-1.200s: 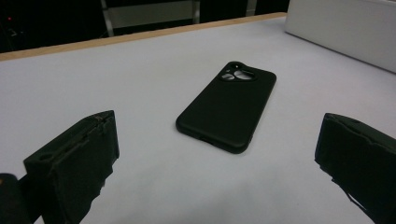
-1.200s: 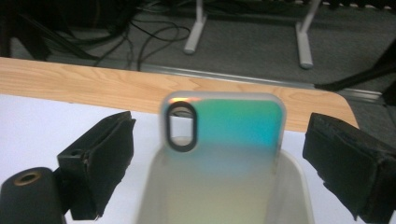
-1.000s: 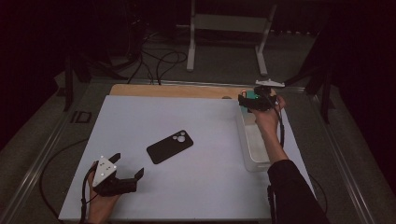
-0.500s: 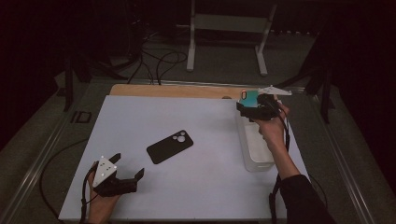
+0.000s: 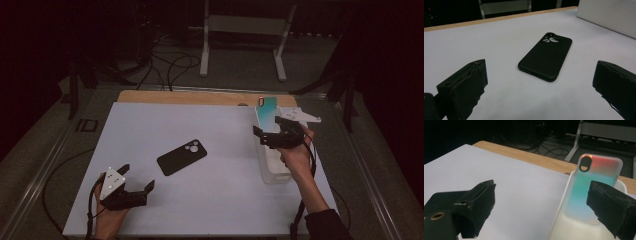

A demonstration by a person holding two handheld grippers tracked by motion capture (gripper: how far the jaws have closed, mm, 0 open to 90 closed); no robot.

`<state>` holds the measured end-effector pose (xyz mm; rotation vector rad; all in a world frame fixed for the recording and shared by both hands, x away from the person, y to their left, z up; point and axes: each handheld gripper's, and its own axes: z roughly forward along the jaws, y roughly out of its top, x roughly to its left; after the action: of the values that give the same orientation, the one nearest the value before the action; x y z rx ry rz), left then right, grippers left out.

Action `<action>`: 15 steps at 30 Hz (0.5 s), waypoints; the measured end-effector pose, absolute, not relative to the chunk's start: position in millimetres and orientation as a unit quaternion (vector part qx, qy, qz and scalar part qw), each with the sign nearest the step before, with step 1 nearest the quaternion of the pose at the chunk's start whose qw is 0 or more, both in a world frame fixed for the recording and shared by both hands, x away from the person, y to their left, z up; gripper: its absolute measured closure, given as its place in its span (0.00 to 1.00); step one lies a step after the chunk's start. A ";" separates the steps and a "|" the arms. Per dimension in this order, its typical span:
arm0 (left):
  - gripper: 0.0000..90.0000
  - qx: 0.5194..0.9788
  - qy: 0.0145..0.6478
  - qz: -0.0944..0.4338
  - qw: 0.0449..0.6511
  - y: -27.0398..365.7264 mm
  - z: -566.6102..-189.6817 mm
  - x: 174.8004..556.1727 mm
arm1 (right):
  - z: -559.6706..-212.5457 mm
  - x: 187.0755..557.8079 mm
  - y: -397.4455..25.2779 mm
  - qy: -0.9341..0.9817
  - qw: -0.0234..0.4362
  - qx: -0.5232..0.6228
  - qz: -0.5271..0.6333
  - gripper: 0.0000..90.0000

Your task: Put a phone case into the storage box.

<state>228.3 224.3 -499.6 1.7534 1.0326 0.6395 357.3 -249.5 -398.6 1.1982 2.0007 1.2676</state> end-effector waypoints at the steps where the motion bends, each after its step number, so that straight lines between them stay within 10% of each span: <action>1: 0.00 0.720 0.424 0.262 0.483 224.3 -499.6 228.3 | -398.6 357.3 -249.5 0.732 0.241 0.438 0.463 0.09; 15: 0.00 0.719 0.424 0.264 0.484 224.8 -499.4 228.3 | -427.6 304.8 -255.3 0.729 0.243 0.424 0.480 0.09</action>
<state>228.3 224.8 -499.4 1.7514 1.0327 0.6423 304.8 -255.3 -427.6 1.1579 1.9923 1.3119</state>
